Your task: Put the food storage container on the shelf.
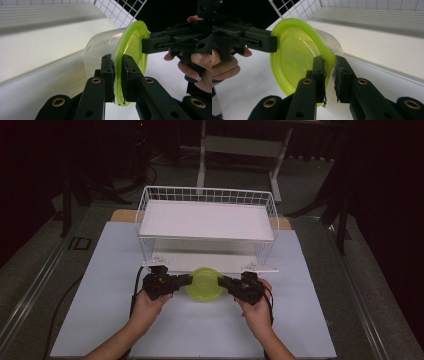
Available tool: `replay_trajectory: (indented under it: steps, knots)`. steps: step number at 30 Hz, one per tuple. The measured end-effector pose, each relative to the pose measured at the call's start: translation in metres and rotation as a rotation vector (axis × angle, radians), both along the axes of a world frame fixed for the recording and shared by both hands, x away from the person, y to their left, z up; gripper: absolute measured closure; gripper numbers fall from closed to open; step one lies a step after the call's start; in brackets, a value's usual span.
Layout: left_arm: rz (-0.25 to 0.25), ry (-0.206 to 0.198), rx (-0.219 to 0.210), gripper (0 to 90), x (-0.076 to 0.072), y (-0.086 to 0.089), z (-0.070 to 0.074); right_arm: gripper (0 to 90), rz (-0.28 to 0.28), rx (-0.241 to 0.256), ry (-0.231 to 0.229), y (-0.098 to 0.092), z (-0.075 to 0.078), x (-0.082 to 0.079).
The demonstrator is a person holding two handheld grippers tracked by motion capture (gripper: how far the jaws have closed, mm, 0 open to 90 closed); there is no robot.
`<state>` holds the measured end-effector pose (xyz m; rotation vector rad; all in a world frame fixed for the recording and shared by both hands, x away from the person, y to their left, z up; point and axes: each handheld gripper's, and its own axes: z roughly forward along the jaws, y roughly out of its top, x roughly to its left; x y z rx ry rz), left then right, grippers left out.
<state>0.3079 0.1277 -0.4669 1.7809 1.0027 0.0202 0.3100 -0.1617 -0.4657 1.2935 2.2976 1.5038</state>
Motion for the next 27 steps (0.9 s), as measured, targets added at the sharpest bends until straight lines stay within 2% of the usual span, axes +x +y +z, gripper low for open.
replay_trajectory:
  steps: [5,10,16,20,23,27]
  knots:
    - [0.014,-0.020,-0.045,82.4,0.007,0.000,-0.008,80.0,-0.027,-0.003,-0.011,0.000,-0.001,0.006]
    - [0.029,-0.012,-0.103,82.2,0.017,0.002,-0.017,80.0,-0.042,-0.012,-0.029,0.002,0.000,0.014]
    - [0.055,-0.002,-0.107,82.0,0.027,0.002,-0.017,79.9,-0.060,-0.006,-0.034,0.003,-0.001,0.025]
    - [0.078,-0.013,-0.103,81.7,0.034,0.000,-0.019,79.8,-0.076,0.002,-0.039,0.004,-0.004,0.032]
    - [0.086,-0.003,-0.118,81.5,0.039,0.000,-0.023,79.8,-0.088,0.011,-0.033,0.005,-0.006,0.036]
    - [0.084,0.007,-0.101,81.3,0.049,-0.002,-0.024,79.7,-0.106,0.012,-0.027,0.004,-0.010,0.042]
